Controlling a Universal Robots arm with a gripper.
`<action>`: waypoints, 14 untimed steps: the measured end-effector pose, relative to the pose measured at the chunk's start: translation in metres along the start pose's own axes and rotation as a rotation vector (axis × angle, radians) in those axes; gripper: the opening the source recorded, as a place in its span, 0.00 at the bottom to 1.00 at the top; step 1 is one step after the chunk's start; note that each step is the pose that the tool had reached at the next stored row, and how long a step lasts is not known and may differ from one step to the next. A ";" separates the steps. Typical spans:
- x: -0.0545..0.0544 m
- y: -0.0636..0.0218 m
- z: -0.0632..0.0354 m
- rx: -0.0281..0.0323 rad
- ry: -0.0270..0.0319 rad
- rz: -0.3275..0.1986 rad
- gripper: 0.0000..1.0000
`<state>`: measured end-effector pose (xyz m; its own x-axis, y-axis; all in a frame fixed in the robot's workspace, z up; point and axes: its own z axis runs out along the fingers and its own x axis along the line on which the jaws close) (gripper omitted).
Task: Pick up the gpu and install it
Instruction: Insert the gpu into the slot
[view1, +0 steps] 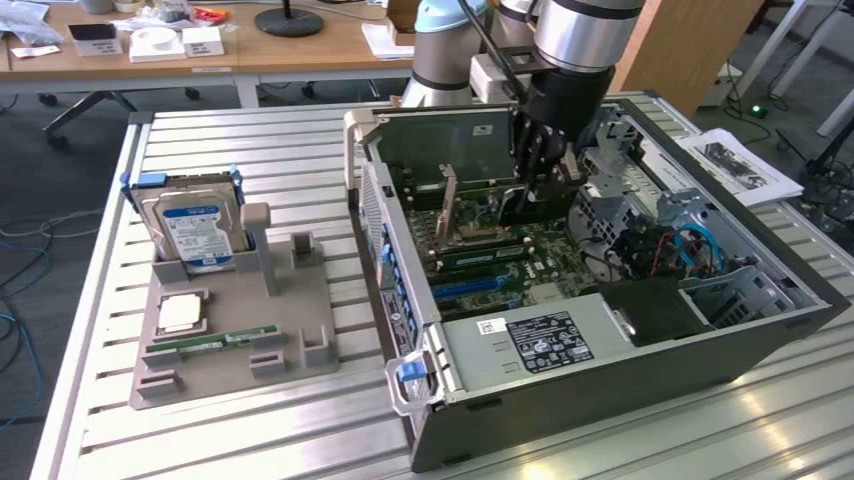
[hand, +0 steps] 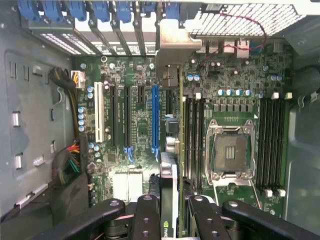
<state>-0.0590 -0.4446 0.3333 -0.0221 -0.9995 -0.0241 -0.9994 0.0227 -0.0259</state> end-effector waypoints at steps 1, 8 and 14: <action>0.000 0.0009 0.0001 0.0000 0.0001 0.000 0.27; 0.002 0.0015 0.0059 -0.0009 0.0001 0.000 0.27; 0.004 0.0016 0.0085 -0.0022 0.0004 0.000 0.27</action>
<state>-0.0604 -0.4479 0.3247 -0.0222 -0.9995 -0.0237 -0.9995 0.0228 -0.0237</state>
